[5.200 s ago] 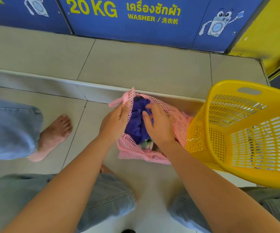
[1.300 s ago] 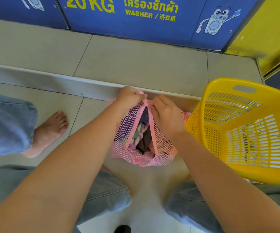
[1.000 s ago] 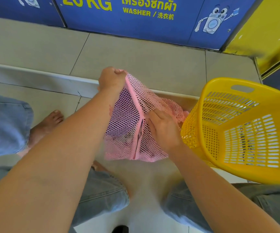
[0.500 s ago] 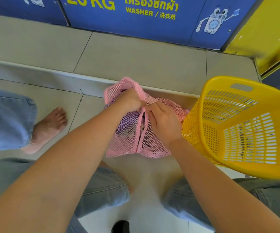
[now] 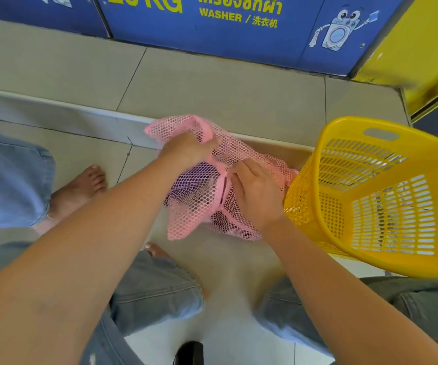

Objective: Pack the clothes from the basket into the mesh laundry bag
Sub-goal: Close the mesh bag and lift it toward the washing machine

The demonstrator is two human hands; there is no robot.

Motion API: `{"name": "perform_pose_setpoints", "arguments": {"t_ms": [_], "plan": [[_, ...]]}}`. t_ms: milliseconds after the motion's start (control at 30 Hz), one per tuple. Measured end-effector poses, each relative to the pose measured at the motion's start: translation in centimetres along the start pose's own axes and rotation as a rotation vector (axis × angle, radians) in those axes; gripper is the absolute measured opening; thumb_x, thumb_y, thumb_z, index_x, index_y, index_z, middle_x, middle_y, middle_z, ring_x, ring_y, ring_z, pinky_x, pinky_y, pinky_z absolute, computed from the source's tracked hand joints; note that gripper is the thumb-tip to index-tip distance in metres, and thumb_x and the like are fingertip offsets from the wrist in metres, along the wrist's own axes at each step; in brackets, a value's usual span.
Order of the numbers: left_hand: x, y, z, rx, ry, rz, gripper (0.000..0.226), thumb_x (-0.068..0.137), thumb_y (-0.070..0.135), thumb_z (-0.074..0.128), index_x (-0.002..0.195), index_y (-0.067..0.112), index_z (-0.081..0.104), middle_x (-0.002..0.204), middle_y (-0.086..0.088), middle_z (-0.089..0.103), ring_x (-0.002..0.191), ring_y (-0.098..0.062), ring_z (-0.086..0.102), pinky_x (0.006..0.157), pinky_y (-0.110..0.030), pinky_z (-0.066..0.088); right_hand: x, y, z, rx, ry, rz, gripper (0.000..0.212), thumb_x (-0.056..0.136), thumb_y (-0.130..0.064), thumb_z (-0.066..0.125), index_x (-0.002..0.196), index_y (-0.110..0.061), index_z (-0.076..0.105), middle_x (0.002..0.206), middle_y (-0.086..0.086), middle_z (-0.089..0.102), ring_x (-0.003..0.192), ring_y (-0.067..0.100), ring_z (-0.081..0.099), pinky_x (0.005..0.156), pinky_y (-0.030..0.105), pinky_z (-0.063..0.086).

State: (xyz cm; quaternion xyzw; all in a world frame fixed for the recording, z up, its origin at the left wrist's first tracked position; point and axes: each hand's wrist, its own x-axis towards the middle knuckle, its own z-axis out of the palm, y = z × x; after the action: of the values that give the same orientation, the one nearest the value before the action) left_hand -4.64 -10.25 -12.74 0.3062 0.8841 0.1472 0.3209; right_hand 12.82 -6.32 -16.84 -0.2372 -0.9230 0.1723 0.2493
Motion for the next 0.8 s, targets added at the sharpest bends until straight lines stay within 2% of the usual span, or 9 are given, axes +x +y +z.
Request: {"name": "perform_pose_setpoints", "arguments": {"t_ms": [100, 167, 267, 333, 433, 567, 633, 733, 800], "plan": [[-0.8, 0.7, 1.2, -0.026, -0.21, 0.025, 0.05, 0.09, 0.054, 0.055, 0.072, 0.009, 0.065, 0.063, -0.007, 0.061, 0.056, -0.022, 0.055, 0.059, -0.028, 0.045, 0.4, -0.1, -0.1, 0.0, 0.009, -0.016, 0.004, 0.089, -0.002, 0.063, 0.089, -0.004, 0.067, 0.081, 0.008, 0.062, 0.07, 0.024, 0.057, 0.061, 0.035, 0.048], [-1.0, 1.1, 1.5, -0.096, -0.241, 0.019, 0.037, 0.091, 0.035, 0.061, 0.063, 0.01, 0.058, 0.055, -0.003, 0.052, 0.049, -0.017, 0.045, 0.05, -0.024, 0.038, 0.3, -0.1, -0.2, 0.0, 0.008, -0.024, 0.004, 0.09, -0.002, 0.063, 0.089, -0.003, 0.067, 0.081, 0.008, 0.063, 0.069, 0.025, 0.057, 0.062, 0.036, 0.05], [-0.8, 1.3, 1.4, -0.183, -0.192, 0.013, 0.028, 0.091, 0.022, 0.061, 0.067, 0.008, 0.059, 0.057, -0.004, 0.051, 0.048, -0.017, 0.044, 0.049, -0.025, 0.037, 0.1, 0.1, 0.0, -0.021, -0.009, -0.02, 0.005, 0.091, -0.005, 0.062, 0.09, -0.004, 0.066, 0.082, 0.008, 0.062, 0.071, 0.025, 0.058, 0.064, 0.037, 0.05], [-0.4, 1.1, 1.2, -0.236, -0.068, 0.025, 0.023, 0.091, 0.021, 0.06, 0.076, 0.005, 0.063, 0.067, -0.005, 0.055, 0.058, -0.02, 0.051, 0.058, -0.032, 0.044, 0.0, 0.2, 0.1, -0.036, -0.023, -0.016, 0.006, 0.092, -0.006, 0.06, 0.091, -0.006, 0.066, 0.084, 0.008, 0.062, 0.073, 0.026, 0.057, 0.065, 0.039, 0.049], [0.5, 0.5, 0.1, -0.316, 0.184, 0.022, 0.021, 0.091, 0.02, 0.058, 0.073, 0.009, 0.059, 0.081, -0.002, 0.059, 0.078, -0.023, 0.057, 0.073, -0.034, 0.048, -0.6, 0.2, 0.4, -0.062, -0.039, -0.056, 0.005, 0.088, -0.003, 0.062, 0.088, -0.006, 0.066, 0.083, 0.008, 0.063, 0.072, 0.029, 0.058, 0.065, 0.038, 0.048], [0.7, -1.0, -1.0, -0.256, 0.309, 0.012, 0.028, 0.093, 0.016, 0.053, 0.065, 0.012, 0.052, 0.065, -0.005, 0.052, 0.067, -0.023, 0.05, 0.054, -0.028, 0.035, -2.1, 0.2, 1.1, -0.132, -0.092, -0.059, 0.011, 0.08, 0.001, 0.067, 0.083, -0.008, 0.063, 0.08, 0.007, 0.06, 0.067, 0.029, 0.056, 0.06, 0.036, 0.043], [0.3, -2.1, -0.5, -0.119, 0.319, 0.021, 0.023, 0.095, 0.017, 0.049, 0.082, 0.003, 0.061, 0.081, -0.017, 0.063, 0.063, -0.022, 0.051, 0.052, -0.029, 0.033, -2.6, 0.0, 1.7, -0.132, -0.111, -0.056, 0.007, 0.084, -0.004, 0.066, 0.087, -0.009, 0.064, 0.082, 0.006, 0.061, 0.071, 0.029, 0.059, 0.064, 0.036, 0.044], [0.3, -3.9, 0.7, 0.094, 0.351, -0.019, 0.023, 0.098, 0.026, 0.043, 0.092, 0.009, 0.057, 0.104, -0.018, 0.065, 0.097, -0.035, 0.059, 0.074, -0.041, 0.045, -2.8, -0.5, 1.7, -0.098, -0.096, -0.028, 0.01, 0.091, -0.017, 0.061, 0.098, -0.015, 0.068, 0.092, 0.001, 0.067, 0.083, 0.025, 0.064, 0.077, 0.036, 0.044], [0.5, -5.0, 1.0, 0.213, 0.323, -0.091, 0.027, 0.1, 0.028, 0.041, 0.11, 0.009, 0.057, 0.118, -0.017, 0.06, 0.116, -0.038, 0.05, 0.086, -0.046, 0.044, -2.7, -0.6, 1.4, -0.164, -0.028, 0.06, 0.014, 0.088, -0.024, 0.067, 0.101, -0.019, 0.07, 0.095, -0.003, 0.07, 0.084, 0.019, 0.066, 0.079, 0.026, 0.029]]}}
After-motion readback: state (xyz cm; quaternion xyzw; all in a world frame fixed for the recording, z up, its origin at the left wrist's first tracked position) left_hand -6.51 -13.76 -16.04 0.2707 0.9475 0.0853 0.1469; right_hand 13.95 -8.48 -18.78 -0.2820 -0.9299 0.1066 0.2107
